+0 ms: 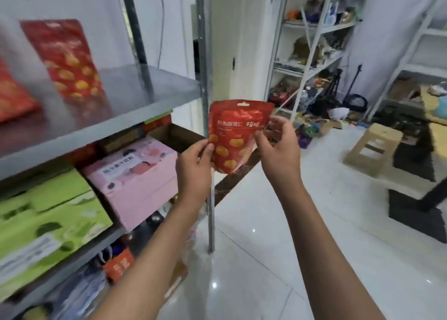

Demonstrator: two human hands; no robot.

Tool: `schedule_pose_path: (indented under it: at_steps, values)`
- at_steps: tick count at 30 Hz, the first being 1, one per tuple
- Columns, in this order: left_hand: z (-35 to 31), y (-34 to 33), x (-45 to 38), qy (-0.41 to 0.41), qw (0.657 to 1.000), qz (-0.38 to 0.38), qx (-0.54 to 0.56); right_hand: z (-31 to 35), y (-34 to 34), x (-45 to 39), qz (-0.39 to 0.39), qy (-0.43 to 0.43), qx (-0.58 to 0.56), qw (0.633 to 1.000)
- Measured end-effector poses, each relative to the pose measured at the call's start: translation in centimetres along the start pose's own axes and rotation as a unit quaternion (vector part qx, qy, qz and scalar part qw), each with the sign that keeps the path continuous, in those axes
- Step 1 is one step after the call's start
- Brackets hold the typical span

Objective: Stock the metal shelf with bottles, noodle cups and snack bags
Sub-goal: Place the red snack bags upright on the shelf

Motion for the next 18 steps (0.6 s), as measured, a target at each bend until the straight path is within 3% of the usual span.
schedule_pose_path:
  at_steps: [9, 13, 15, 18]
  values:
    - [-4.3, 14.2, -11.6, -0.035, 0.968, -0.245, -0.047, 6.8, -20.4, -4.0, 0.244, 0.058, -0.1, 0.963]
    - [-4.7, 19.7, -14.5, -0.03, 0.946, -0.317, -0.062, 10.0, -28.6, -4.9, 0.293, 0.073, -0.11, 0.947]
    - [-4.3, 22.0, -15.4, -0.004, 0.93, -0.364, -0.051, 10.4, -32.8, -4.8, 0.327, 0.059, -0.093, 0.939]
    - [-2.2, 24.3, -16.1, 0.049, 0.906, -0.419, -0.038, 10.0, -37.0, -4.0, 0.384, 0.069, 0.023, 0.92]
Point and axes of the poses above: each hand's wrist, its own x-axis away from the middle knuckle, its own y-axis out of the back of the hand, z = x × y, the point moved 9 cm from there along -x, towards the middle knuckle, and after that the axes turned 8 degrees about -z, right-handed, at the moved point
